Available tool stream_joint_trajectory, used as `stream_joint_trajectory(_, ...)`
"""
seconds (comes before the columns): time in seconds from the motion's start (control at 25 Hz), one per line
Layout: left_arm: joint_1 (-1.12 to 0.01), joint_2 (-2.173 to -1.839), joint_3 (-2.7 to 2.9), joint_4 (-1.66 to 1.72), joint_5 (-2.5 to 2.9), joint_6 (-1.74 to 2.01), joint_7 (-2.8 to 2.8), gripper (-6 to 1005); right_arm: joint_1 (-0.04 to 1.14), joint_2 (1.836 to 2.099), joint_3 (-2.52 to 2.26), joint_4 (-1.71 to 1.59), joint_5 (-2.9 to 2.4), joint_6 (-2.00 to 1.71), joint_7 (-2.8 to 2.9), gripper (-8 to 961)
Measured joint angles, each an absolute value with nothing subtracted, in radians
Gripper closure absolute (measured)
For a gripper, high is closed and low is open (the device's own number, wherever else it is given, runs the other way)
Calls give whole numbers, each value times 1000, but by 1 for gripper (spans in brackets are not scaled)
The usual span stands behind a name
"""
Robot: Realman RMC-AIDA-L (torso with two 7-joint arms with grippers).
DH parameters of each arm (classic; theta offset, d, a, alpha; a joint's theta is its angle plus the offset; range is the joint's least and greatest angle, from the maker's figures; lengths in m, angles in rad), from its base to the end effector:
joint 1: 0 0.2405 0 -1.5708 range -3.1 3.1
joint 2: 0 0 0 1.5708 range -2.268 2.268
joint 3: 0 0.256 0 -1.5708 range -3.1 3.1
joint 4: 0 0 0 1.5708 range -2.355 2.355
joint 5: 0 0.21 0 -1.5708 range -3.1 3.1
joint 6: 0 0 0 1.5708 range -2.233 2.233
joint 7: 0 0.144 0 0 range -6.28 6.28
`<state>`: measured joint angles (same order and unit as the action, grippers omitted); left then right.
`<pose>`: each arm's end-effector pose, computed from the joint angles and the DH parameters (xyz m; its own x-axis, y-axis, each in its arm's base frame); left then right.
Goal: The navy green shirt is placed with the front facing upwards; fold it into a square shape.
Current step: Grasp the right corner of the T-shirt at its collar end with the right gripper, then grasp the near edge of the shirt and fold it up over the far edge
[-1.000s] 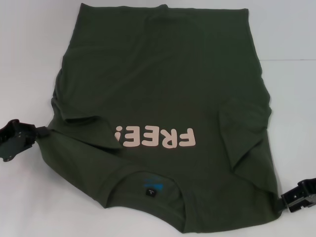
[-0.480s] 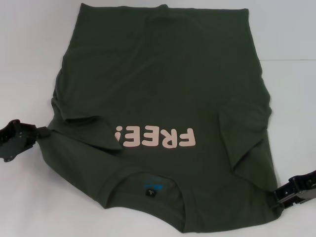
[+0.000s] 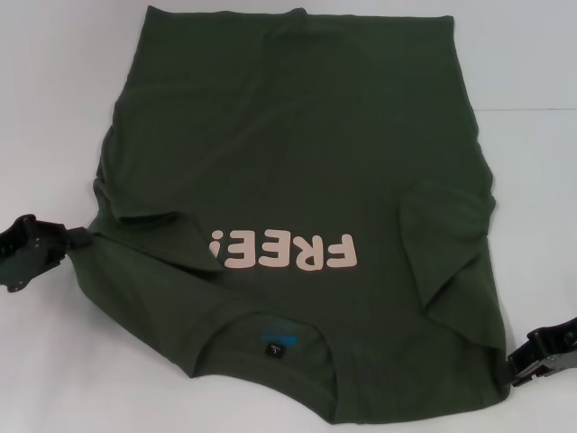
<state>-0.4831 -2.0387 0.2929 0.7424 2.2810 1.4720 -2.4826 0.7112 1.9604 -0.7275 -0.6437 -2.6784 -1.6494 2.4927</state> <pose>-0.3425 0.3241 0.0647 -0.2188 0.7796 0.5868 0.9683 0.0991 0.2293 0.2976 0.3342 0.0256 0.1728 -0.9804 0.0947 -0.9654 -0.1876 -0.1812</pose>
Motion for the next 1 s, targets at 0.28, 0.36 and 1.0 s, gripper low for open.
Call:
stream_joint_trajectory(0.28,-483,-2039,293,740,2272,1473,-2477,944,710,1960,-727,-644,-2679,-1650,2493,843)
stream_joint_trajectory(0.36,-483,-2039,293,740,2272,1474,-2476,944,709,1960,-727,-642,-2680,-1651,2493,870)
stream_joint_trajectory(1.0,-446,-2027,286,780,2239,1644,-2380,944,649,1913,-684,-721,-2673,-1751,2421,940)
